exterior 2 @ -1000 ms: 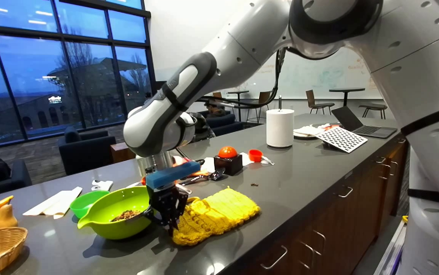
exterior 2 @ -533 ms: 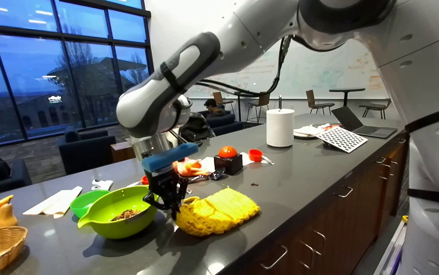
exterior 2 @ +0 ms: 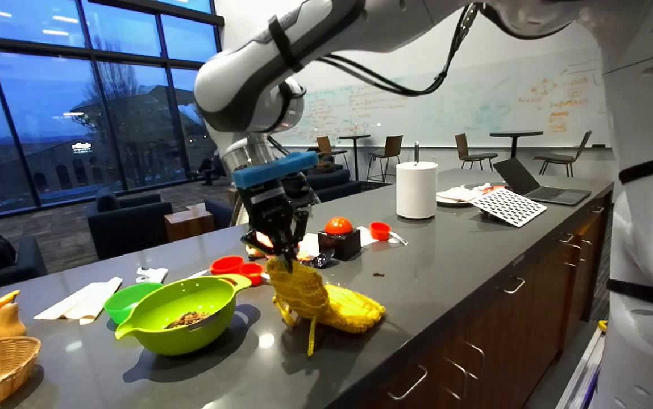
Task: Fold the yellow object, then move it to the right
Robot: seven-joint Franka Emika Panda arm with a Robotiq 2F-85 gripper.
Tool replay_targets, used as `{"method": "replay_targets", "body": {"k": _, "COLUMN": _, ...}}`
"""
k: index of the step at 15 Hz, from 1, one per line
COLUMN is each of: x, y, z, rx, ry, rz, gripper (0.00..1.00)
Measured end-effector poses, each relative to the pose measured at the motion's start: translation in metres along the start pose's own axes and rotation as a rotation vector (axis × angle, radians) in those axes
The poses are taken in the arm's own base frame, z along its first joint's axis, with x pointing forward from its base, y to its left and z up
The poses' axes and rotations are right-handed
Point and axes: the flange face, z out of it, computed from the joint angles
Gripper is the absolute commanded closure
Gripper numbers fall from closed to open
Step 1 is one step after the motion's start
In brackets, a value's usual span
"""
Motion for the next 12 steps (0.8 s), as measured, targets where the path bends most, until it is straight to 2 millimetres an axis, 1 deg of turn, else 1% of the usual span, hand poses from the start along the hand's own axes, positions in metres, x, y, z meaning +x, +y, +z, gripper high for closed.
{"method": "replay_targets", "body": {"k": 2, "x": -0.002, "y": 0.029, "z": -0.001, "rx": 0.042, "ry": -0.024, "rz": 0.052, "gripper": 0.98}}
{"method": "replay_targets", "body": {"k": 4, "x": -0.001, "y": 0.058, "z": 0.011, "rx": 0.093, "ry": -0.064, "rz": 0.101, "gripper": 0.98}}
{"method": "replay_targets", "body": {"k": 5, "x": 0.001, "y": 0.072, "z": 0.022, "rx": 0.124, "ry": -0.083, "rz": 0.124, "gripper": 0.98}}
{"method": "replay_targets", "body": {"k": 8, "x": 0.008, "y": 0.108, "z": 0.067, "rx": 0.209, "ry": -0.129, "rz": 0.185, "gripper": 0.98}}
{"method": "replay_targets", "body": {"k": 11, "x": 0.011, "y": 0.137, "z": 0.111, "rx": 0.252, "ry": -0.155, "rz": 0.224, "gripper": 0.98}}
{"method": "replay_targets", "body": {"k": 12, "x": 0.011, "y": 0.145, "z": 0.122, "rx": 0.255, "ry": -0.161, "rz": 0.234, "gripper": 0.98}}
